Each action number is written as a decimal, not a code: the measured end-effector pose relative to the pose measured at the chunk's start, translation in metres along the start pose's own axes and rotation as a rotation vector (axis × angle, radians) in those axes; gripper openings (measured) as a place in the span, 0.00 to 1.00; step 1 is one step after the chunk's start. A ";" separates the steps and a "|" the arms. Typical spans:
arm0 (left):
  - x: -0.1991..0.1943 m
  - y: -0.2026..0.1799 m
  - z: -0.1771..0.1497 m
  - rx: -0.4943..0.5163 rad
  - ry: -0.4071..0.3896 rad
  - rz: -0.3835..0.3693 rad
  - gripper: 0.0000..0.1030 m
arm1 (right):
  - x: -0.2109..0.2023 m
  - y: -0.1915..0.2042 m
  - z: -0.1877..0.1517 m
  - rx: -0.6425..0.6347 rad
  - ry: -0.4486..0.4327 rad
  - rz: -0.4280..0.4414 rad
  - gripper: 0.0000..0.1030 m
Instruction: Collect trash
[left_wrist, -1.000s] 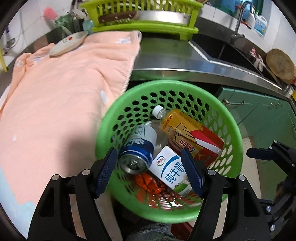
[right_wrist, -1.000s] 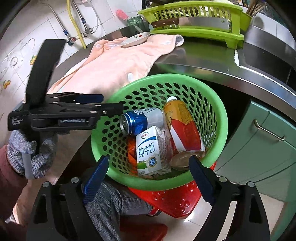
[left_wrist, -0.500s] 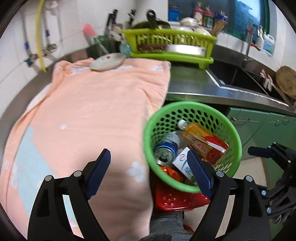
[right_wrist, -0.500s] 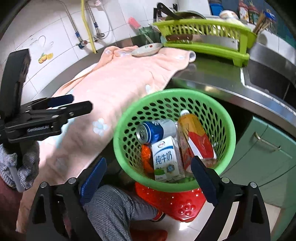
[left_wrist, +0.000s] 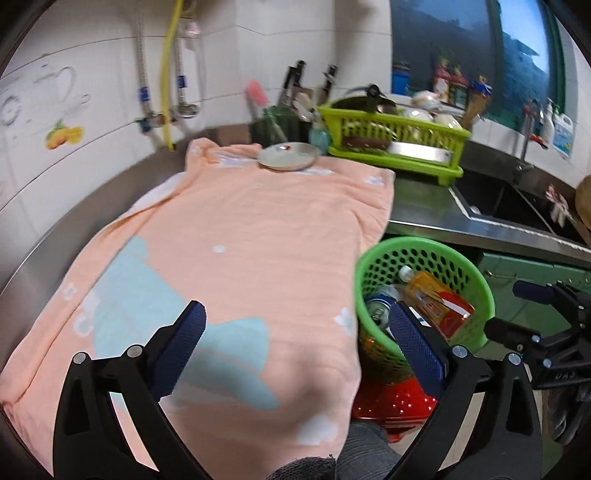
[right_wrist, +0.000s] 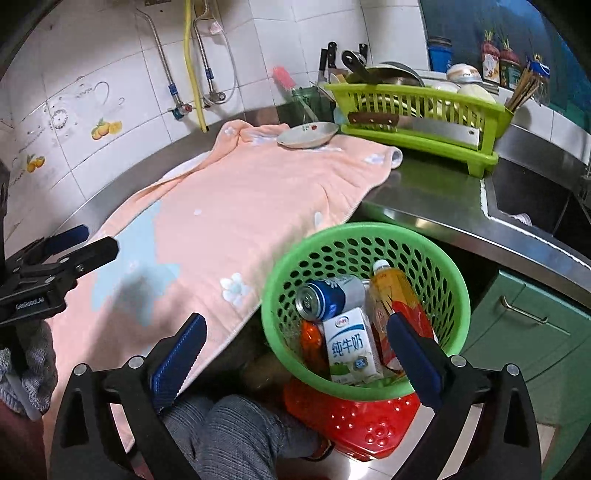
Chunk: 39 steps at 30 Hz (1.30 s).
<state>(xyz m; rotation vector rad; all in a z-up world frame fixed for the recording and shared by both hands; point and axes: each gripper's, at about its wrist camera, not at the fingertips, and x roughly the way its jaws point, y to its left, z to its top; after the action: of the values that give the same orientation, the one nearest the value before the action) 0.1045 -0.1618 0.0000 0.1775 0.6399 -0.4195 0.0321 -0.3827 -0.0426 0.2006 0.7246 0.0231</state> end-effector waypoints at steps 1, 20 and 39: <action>-0.004 0.005 -0.001 -0.011 -0.003 0.011 0.95 | -0.002 0.003 0.001 -0.003 -0.004 -0.003 0.92; -0.043 0.044 -0.021 -0.143 -0.065 0.047 0.95 | -0.031 0.032 0.009 0.021 -0.079 -0.049 0.93; -0.043 0.039 -0.026 -0.126 -0.048 0.038 0.95 | -0.037 0.025 0.007 0.040 -0.092 -0.054 0.93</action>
<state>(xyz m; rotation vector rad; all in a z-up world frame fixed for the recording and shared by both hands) 0.0758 -0.1053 0.0072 0.0591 0.6133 -0.3447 0.0108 -0.3624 -0.0085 0.2185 0.6393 -0.0517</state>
